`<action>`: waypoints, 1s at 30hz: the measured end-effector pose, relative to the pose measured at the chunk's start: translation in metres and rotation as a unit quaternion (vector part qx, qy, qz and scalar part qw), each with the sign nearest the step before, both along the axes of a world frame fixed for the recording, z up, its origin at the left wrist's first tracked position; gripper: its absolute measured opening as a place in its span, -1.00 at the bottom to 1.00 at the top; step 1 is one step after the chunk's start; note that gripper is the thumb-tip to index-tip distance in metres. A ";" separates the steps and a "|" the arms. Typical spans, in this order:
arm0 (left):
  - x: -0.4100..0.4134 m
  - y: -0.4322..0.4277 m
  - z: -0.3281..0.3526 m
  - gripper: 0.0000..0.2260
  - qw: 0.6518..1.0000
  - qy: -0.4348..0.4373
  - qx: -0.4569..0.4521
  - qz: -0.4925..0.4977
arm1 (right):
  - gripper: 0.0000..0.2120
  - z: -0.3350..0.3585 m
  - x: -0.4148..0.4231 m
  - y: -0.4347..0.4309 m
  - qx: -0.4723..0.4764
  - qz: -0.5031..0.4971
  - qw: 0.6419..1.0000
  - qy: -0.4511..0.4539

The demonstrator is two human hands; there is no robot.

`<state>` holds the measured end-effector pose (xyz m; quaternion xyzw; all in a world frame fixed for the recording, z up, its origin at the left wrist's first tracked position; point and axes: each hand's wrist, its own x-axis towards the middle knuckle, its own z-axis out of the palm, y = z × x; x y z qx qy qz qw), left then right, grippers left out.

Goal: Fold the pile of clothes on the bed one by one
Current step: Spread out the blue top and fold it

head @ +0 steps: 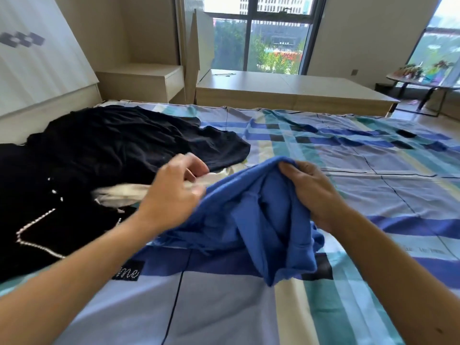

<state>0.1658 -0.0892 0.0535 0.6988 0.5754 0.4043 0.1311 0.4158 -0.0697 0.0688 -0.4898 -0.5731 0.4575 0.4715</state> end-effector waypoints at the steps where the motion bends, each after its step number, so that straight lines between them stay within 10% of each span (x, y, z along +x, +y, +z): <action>1: 0.013 -0.012 -0.005 -0.79 0.998 -0.001 -0.026 -0.063 | -0.69 0.000 -0.004 -0.002 -0.011 0.006 1.000 0.015; 5: 0.046 -0.027 -0.024 -0.49 0.959 -0.047 -0.191 -0.203 | -0.70 0.004 -0.018 -0.013 -0.040 0.047 0.992 0.110; 12: 0.034 0.007 -0.040 -0.72 0.984 -0.111 -0.095 -0.103 | -0.76 0.020 -0.007 -0.017 -0.021 0.138 0.975 0.176; 17: 0.016 0.020 -0.018 -0.66 0.927 -0.347 -0.142 -0.018 | -0.94 -0.011 0.013 0.002 -0.012 0.084 0.996 -0.036; 21: -0.023 0.030 -0.011 -0.78 0.878 -0.430 -0.207 0.042 | -0.64 -0.070 0.021 0.023 -0.060 0.092 0.958 -0.264; 26: -0.046 0.029 -0.032 -0.83 0.950 -0.211 -0.122 0.196 | -0.32 -0.094 0.001 0.031 -0.080 0.114 0.930 -0.341; 30: -0.004 -0.003 -0.036 -0.81 1.000 -0.022 -0.002 0.000 | -0.83 -0.097 -0.015 0.041 -0.068 0.103 0.935 -0.331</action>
